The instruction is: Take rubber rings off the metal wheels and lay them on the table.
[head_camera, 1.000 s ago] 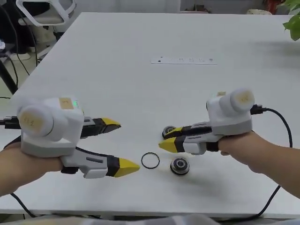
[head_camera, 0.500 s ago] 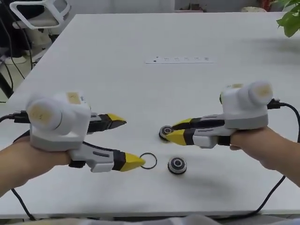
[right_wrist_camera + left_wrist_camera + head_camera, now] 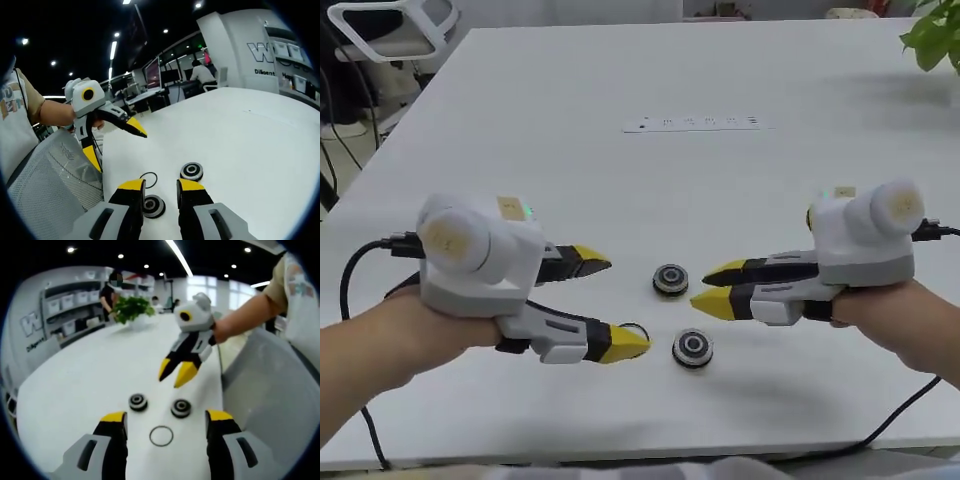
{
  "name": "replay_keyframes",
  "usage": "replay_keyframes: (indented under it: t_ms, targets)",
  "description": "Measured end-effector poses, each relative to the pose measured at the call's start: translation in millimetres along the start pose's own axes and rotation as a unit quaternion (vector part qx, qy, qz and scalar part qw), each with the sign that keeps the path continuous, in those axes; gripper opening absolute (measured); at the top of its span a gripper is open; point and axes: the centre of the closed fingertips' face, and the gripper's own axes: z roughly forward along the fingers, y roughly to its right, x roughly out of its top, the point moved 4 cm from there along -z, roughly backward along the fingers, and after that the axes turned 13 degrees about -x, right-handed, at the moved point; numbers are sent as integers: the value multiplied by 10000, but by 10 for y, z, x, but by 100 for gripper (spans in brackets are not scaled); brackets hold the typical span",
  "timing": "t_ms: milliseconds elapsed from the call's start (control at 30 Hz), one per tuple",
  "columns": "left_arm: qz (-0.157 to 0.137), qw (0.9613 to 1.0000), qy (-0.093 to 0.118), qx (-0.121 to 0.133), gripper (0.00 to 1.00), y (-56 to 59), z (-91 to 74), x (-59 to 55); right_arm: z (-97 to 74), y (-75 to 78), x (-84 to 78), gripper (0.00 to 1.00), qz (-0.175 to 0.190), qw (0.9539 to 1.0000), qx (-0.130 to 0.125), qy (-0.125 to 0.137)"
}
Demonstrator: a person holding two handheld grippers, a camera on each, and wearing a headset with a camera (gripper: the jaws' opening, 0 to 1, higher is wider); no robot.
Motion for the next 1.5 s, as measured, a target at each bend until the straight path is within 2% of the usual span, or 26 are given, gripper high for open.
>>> replay_keyframes:
  t_ms: [367,600,933,1133,1500]
  targets:
    - [10,9998,-133,-170,62,-2,198,-50,-37,6,-191,25,-59,9999,-6,-112]
    - [1,9992,-264,-300,59,-6,313,-129,-39,-17,-326,25,-183,9996,45,-227]
    - [-173,9987,-254,-403,54,-5,423,-167,-43,-15,-492,25,-340,9986,88,-399]
    - [-158,9983,-297,-466,51,18,486,-171,-21,-44,-565,24,-511,9974,127,-490]
    - [-184,9979,-311,-545,42,25,618,-182,28,-92,-606,21,-774,9951,191,-585]
